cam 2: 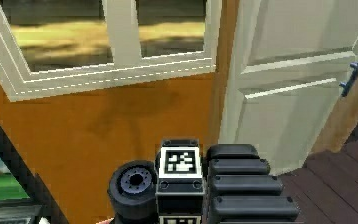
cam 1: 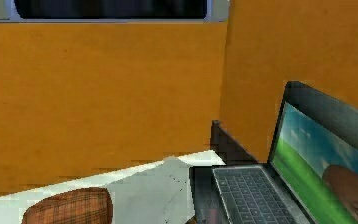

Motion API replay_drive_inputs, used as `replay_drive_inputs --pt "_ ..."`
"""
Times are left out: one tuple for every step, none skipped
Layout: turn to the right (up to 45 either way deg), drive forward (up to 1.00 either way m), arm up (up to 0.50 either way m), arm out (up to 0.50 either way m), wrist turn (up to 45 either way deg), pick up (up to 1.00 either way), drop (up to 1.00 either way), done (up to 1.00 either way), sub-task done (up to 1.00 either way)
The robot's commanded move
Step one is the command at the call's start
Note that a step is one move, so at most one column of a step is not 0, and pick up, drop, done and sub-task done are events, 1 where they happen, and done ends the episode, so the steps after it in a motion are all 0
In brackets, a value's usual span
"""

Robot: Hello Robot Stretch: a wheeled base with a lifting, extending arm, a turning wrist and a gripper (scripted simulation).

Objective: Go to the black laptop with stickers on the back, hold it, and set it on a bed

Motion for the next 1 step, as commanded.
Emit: replay_drive_inputs --pt "45.0 0.00 0.00 0.00 0.0 0.00 0.00 0.00 0.00"
